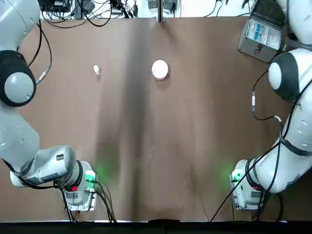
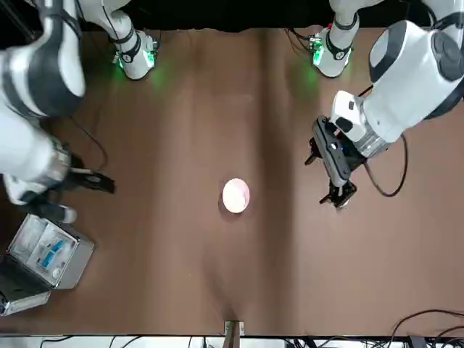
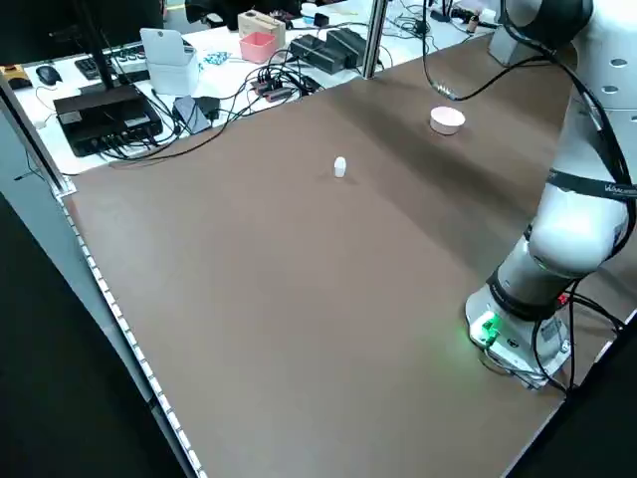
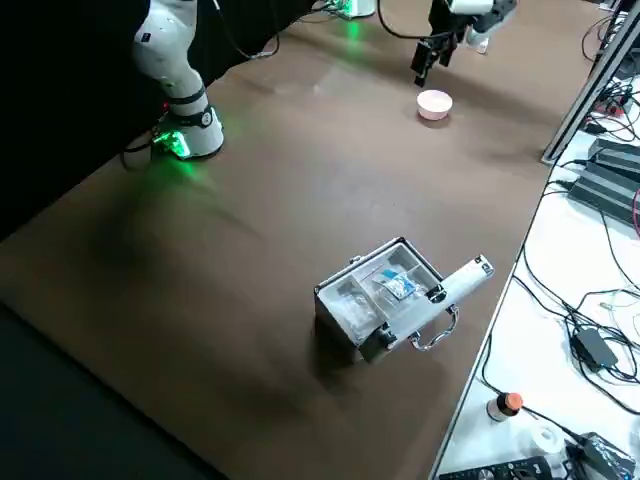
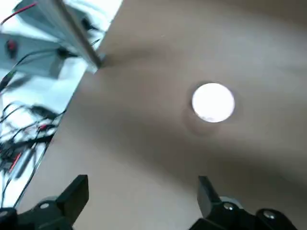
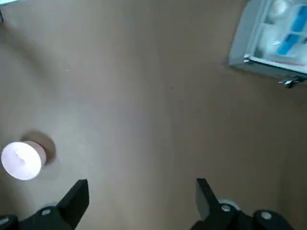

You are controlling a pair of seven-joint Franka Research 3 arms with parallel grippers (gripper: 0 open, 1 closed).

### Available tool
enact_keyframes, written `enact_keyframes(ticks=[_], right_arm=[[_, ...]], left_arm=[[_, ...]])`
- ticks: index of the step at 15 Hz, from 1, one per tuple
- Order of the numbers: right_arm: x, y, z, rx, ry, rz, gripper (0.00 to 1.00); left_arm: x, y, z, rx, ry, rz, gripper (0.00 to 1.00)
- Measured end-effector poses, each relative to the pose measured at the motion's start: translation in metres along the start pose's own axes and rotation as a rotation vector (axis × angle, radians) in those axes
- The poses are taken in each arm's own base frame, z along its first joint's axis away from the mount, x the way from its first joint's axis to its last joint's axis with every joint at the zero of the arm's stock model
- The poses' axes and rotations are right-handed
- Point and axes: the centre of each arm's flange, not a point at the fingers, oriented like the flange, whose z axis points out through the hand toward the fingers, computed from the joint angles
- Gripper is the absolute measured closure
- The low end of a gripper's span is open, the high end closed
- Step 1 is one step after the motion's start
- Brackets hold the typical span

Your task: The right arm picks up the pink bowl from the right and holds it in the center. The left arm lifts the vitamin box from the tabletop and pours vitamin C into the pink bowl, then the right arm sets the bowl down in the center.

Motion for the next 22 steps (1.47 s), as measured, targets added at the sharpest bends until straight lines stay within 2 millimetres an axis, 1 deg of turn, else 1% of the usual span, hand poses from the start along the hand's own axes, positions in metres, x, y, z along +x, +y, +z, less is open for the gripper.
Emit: enact_keyframes(ticks=[1,2,3,6,8,9,12,14,16,19,21,22], right_arm=[[-0.002,0.014,-0.009,0.001,-0.004,-0.012,0.02],[-0.003,0.033,-0.019,0.008,-0.004,-0.025,0.02],[-0.003,0.036,-0.02,0.009,-0.003,-0.03,0.02],[-0.005,0.034,-0.022,0.013,0.0,-0.049,0.02],[-0.014,0.037,-0.031,0.017,-0.02,-0.088,0.02],[-0.018,0.038,-0.035,0.019,-0.027,-0.102,0.01],[-0.026,0.04,-0.046,0.028,-0.024,-0.114,0.01],[-0.03,0.042,-0.05,0.025,-0.034,-0.115,0.01],[-0.034,0.045,-0.054,0.018,-0.038,-0.114,0.01],[-0.036,0.051,-0.061,0.003,-0.027,-0.111,0.01],[-0.039,0.061,-0.071,0.017,-0.012,-0.104,0.01],[-0.041,0.067,-0.076,0.029,-0.005,-0.107,0.01]], left_arm=[[0.0,0.0,-0.006,0.023,-0.011,-0.044,0.0],[0.0,0.002,-0.017,0.056,-0.019,-0.124,0.0],[0.0,0.003,-0.022,0.078,-0.026,-0.152,0.0],[-0.005,0.002,-0.044,0.175,-0.06,-0.208,0.0],[-0.012,-0.001,-0.057,0.207,-0.071,-0.228,0.0],[-0.016,-0.002,-0.06,0.214,-0.076,-0.234,0.0],[-0.02,-0.002,-0.057,0.221,-0.088,-0.26,0.0],[-0.02,-0.001,-0.054,0.22,-0.086,-0.324,0.0],[-0.019,0.001,-0.052,0.223,-0.074,-0.45,0.0],[-0.02,0.004,-0.048,0.22,-0.074,-0.686,0.0],[-0.024,0.007,-0.044,0.213,-0.101,-0.831,0.0],[-0.025,0.009,-0.042,0.214,-0.118,-0.872,0.0]])
